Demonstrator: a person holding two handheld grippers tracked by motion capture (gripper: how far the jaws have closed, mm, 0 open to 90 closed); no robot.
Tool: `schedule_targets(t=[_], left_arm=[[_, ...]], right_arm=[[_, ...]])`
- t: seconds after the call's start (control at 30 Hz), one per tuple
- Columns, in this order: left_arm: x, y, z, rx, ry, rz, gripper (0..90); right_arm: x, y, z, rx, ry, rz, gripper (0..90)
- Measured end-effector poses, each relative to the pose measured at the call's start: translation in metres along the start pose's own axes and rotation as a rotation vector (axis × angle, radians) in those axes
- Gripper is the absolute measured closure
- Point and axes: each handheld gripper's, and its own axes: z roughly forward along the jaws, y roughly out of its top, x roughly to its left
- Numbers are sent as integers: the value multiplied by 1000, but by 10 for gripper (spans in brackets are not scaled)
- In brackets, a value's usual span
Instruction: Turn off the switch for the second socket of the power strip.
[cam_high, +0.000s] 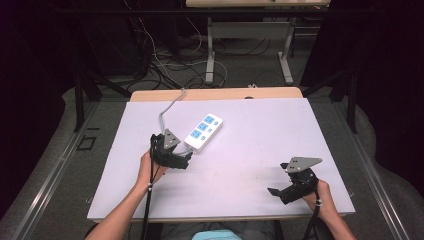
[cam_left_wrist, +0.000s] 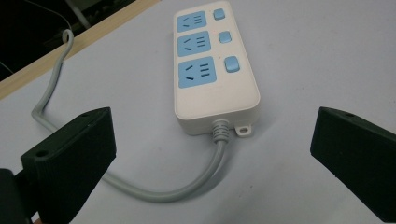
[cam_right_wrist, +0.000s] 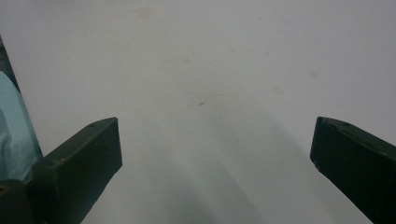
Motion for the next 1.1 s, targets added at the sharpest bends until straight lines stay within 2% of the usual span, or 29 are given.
schedule_targets(t=[0.1, 0.33, 0.37, 0.4, 0.6, 0.83, 1.1], left_arm=[[1, 2, 2, 3, -1, 7, 1], [3, 8, 9, -8, -6, -11, 1], [5, 9, 9, 1, -3, 11, 1], [4, 9, 10, 1, -5, 1, 1], [7, 15, 15, 0, -1, -1, 1], [11, 20, 26, 13, 2, -13, 1], [13, 27, 39, 24, 6, -1, 3]], right_arm=[[0, 0, 0, 1, 3, 1, 17], [0, 0, 0, 0, -1, -4, 17], [0, 0, 0, 0, 1, -1, 17], [0, 0, 0, 1, 1, 2, 17], [0, 0, 1, 3, 1, 0, 17], [0, 0, 0, 2, 1, -1, 17], [0, 0, 1, 2, 1, -1, 17]])
